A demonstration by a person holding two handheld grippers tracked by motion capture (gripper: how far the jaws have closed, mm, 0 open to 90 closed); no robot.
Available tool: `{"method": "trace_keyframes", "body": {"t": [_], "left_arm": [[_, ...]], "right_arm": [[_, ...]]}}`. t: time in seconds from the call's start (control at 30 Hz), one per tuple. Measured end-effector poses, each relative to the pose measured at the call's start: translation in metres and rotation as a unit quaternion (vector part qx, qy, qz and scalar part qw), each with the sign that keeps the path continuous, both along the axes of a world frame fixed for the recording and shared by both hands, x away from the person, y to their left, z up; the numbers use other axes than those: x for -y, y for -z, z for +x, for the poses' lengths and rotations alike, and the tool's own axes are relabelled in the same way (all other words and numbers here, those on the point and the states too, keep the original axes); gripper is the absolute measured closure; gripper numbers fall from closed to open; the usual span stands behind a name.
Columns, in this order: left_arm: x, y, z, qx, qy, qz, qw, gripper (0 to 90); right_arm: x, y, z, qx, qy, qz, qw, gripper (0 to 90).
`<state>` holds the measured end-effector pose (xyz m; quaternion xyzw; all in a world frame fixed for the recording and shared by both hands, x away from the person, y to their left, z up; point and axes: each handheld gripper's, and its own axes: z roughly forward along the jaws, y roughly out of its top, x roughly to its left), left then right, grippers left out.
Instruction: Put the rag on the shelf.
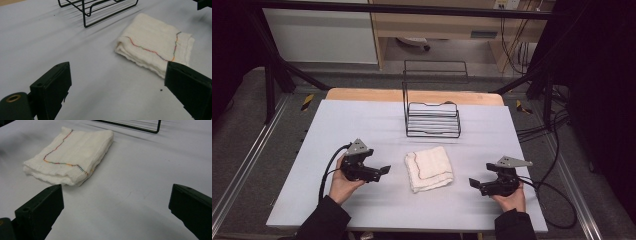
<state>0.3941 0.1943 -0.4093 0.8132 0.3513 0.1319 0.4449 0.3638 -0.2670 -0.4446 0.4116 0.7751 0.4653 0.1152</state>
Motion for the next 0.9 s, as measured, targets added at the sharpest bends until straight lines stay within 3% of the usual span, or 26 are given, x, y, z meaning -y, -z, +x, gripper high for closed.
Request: {"method": "trace_keyframes", "body": {"t": [0.5,0.63,0.77,0.9], "left_arm": [[0.044,0.007,0.031,-0.032,-0.015,0.009,0.9993,17.5],[0.054,0.009,0.039,-0.041,-0.018,0.011,0.9989,22.3],[0.064,0.014,0.048,-0.047,-0.02,0.025,0.9984,26.0],[0.073,0.021,0.054,-0.06,-0.015,0.02,0.9979,32.2]], "right_arm": [[-0.001,0.0,0.0,0.002,0.0,-0.003,1.0,0.4],[-0.001,0.0,0.001,0.002,0.0,-0.004,1.0,0.4],[-0.001,0.0,0.0,0.001,0.0,-0.005,1.0,0.4],[-0.001,0.0,0.0,0.002,0.0,-0.004,1.0,0.4]]}}
